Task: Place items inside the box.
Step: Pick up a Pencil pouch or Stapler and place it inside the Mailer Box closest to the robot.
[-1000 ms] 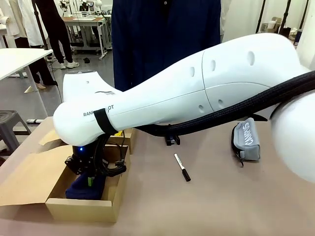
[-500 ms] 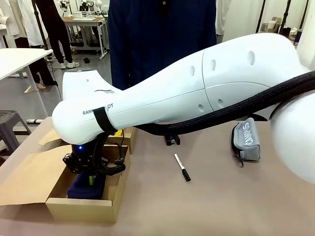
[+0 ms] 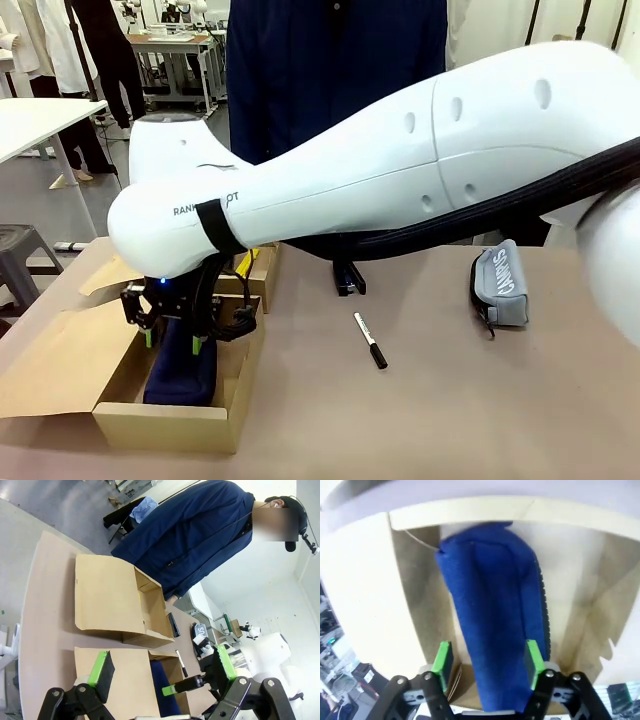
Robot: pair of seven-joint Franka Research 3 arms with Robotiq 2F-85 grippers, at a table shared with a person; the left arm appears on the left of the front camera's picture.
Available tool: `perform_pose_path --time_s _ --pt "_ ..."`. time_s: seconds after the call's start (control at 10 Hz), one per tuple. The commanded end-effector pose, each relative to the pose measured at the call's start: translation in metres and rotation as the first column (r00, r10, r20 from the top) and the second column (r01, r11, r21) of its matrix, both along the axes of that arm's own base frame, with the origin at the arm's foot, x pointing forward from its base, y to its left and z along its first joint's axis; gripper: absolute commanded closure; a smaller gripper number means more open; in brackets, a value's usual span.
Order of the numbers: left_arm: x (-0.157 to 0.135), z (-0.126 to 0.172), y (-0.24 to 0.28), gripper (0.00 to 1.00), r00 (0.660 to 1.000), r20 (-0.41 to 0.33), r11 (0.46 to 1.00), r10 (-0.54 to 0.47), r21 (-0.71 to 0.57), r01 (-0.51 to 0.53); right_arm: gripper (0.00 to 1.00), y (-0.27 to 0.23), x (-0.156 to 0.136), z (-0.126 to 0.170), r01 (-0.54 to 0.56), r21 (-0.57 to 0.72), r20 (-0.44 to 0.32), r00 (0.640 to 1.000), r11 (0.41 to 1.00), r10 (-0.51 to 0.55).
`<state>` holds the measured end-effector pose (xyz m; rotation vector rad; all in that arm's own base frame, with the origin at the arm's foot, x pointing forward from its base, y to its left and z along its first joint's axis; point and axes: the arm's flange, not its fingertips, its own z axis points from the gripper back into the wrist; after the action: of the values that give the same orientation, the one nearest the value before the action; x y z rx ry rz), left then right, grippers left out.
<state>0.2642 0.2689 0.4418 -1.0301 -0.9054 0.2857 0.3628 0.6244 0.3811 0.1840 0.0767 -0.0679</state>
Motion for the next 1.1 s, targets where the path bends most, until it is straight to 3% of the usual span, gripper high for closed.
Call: perform_pose_path --time_s 0.0,0.1,0.3,0.4,0.5,0.6,0.7,0.8,0.9,1.0 --pt "0.001 0.000 -0.001 0.00 0.999 0.038 1.000 0.000 0.001 0.000 0.00 -0.034 -0.013 0.014 -0.048 0.088 0.030 0.999 0.995 0.046" --pt "0.001 0.000 -0.001 0.00 0.999 0.038 1.000 0.000 0.001 0.000 0.00 -0.055 -0.016 0.032 -0.079 0.143 0.051 0.996 0.987 0.072" --pt "0.001 0.000 -0.001 0.00 0.999 0.038 1.000 0.000 0.001 0.000 0.00 -0.121 -0.031 0.072 -0.073 0.228 0.112 0.993 0.971 0.049" --pt "0.001 0.000 -0.001 0.00 0.999 0.038 1.000 0.000 0.001 0.000 0.00 -0.160 -0.042 0.080 -0.036 0.240 0.106 0.994 0.970 0.011" --pt "0.001 0.000 -0.001 0.00 0.999 0.038 1.000 0.000 0.001 0.000 0.00 -0.180 -0.052 0.076 0.058 0.219 0.088 0.993 0.974 -0.079" --pt "0.001 0.000 -0.001 0.00 0.999 0.038 1.000 0.000 0.001 0.000 0.00 -0.167 -0.063 0.063 0.147 0.087 0.019 0.989 0.985 -0.149" --pt "0.001 0.000 -0.001 0.00 0.999 0.038 1.000 0.000 0.001 0.000 0.00 -0.137 -0.025 0.087 0.013 0.190 0.115 0.993 0.982 -0.036" --pt "0.001 0.000 -0.001 0.00 0.999 0.038 1.000 0.000 0.001 0.000 0.00 -0.137 -0.025 0.087 0.013 0.190 0.115 0.993 0.982 -0.036" --pt "0.001 0.000 -0.001 0.00 0.999 0.038 1.000 0.000 0.001 0.000 0.00 -0.169 -0.047 0.077 0.074 0.139 0.092 0.992 0.987 -0.088" --pt "0.001 0.000 -0.001 0.00 0.999 0.038 1.000 0.000 0.001 0.000 0.00 -0.187 -0.026 0.082 0.092 0.178 0.028 0.995 0.980 -0.099"
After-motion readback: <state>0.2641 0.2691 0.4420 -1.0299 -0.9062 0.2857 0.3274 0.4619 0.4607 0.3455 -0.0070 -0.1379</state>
